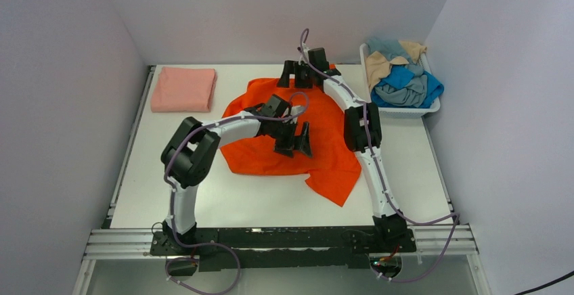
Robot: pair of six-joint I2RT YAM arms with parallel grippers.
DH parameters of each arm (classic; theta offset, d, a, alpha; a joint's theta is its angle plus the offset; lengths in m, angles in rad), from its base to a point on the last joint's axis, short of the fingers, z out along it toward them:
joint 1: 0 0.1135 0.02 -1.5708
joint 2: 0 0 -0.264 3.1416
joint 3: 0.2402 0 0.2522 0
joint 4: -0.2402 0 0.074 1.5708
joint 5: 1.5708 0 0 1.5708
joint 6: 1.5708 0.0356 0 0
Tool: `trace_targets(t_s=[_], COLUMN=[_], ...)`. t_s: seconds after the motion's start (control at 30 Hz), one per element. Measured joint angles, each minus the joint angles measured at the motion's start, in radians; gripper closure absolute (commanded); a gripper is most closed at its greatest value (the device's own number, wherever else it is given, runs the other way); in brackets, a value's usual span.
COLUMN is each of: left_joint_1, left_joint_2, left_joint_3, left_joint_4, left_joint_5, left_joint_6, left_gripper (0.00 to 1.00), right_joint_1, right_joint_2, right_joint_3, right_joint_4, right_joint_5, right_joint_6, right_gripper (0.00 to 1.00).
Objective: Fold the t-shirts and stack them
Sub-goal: Flatten out the tshirt
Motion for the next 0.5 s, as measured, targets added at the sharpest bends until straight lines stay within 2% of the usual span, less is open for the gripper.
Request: trace_targets(t_s=[0.1, 0.2, 0.37, 0.5], left_joint_1=[0.018, 0.092, 0.310, 0.426], left_joint_2=[-0.085, -0.239, -0.512, -0.581], left_joint_3=[-0.031, -0.118, -0.336, -0.455], left_joint_4=[-0.021, -0.024, -0.031, -0.086], left_joint_5=[-0.061, -0.138, -0.306, -0.446], left_joint_6=[0.003, -0.010, -0.072, -0.118], left_gripper=[0.01, 0.01, 0.01, 0.03], right_joint_1=[0.006, 0.012, 0.007, 0.003], right_joint_2=[-0.023, -0.122, -0.397, -0.668], right_joint_3=[-0.027, -0.148, -0.415, -0.695], right_joint_4=[0.005, -0.012, -0.040, -0.044], right_joint_5=[0.006, 0.044, 0.208, 0.318], right_joint_6=[-0.043, -0.087, -0.116, -0.092], right_gripper=[0.00, 0.00, 0.00, 0.00])
